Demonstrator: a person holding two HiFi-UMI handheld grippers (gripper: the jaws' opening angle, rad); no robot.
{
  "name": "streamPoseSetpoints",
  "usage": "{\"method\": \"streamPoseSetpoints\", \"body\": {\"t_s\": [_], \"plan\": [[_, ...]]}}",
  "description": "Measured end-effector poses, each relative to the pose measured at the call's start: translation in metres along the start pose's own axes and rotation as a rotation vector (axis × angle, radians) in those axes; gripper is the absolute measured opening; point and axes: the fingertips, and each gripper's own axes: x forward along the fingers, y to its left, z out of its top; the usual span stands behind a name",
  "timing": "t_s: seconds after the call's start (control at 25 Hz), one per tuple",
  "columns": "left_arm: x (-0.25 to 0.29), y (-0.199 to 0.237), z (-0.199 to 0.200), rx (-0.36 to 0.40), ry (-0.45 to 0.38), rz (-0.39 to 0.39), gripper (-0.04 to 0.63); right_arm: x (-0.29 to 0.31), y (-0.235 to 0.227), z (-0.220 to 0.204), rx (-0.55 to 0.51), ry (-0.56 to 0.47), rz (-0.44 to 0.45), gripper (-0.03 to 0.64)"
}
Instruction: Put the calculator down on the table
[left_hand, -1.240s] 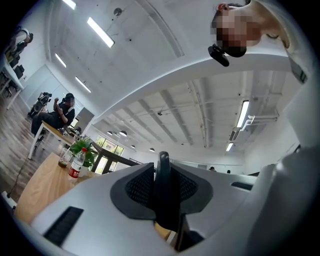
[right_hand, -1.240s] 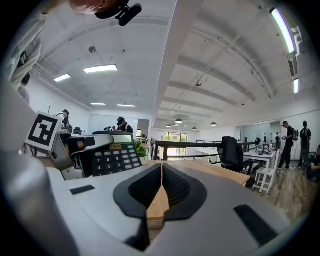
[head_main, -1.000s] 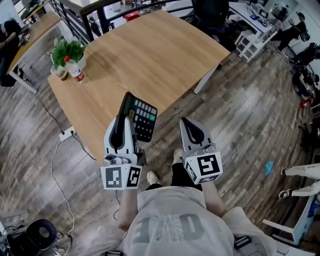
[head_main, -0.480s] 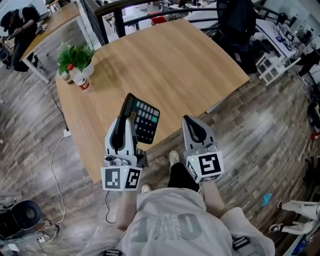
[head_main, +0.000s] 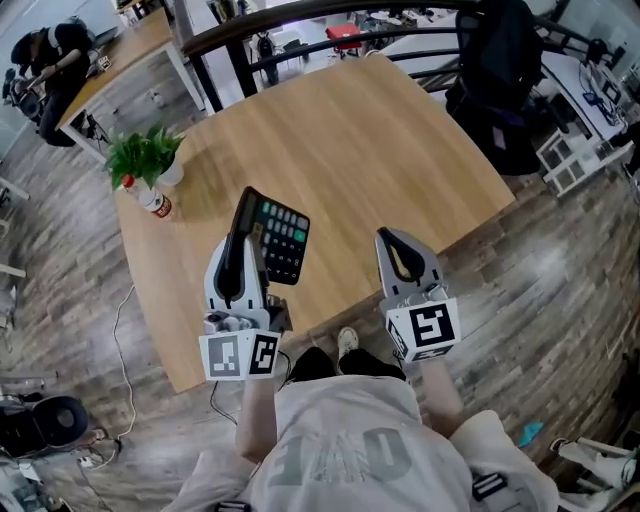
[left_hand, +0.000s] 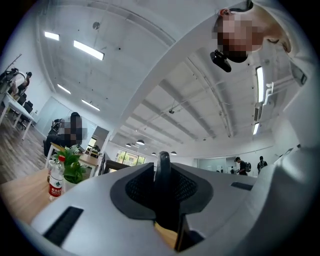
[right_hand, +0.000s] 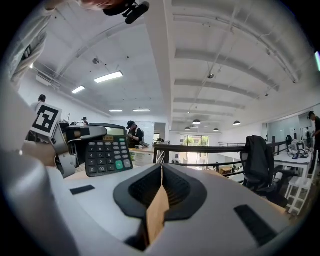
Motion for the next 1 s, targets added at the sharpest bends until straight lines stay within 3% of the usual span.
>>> {"method": "streamPoseSetpoints", "body": {"t_s": [0.28,0.6,1.0], "plan": [[0.029,0.013,0.006,-0.018,-0.015,0.021,0.078,0.033,-0.013,0.014,-0.011,-0.026,0.026,0.021],[0.071,0.012,0.021,-0.003,-0.066,-0.043,0.078,0.058,-0.015,0.032,-0.001,-0.07,0.034,0.021],[0.112,-0.005,0.001,0.019,-0.007,-0.146,0.078,0.069,-0.039,0.025,0.025,-0.074,0.003,0.021]]}}
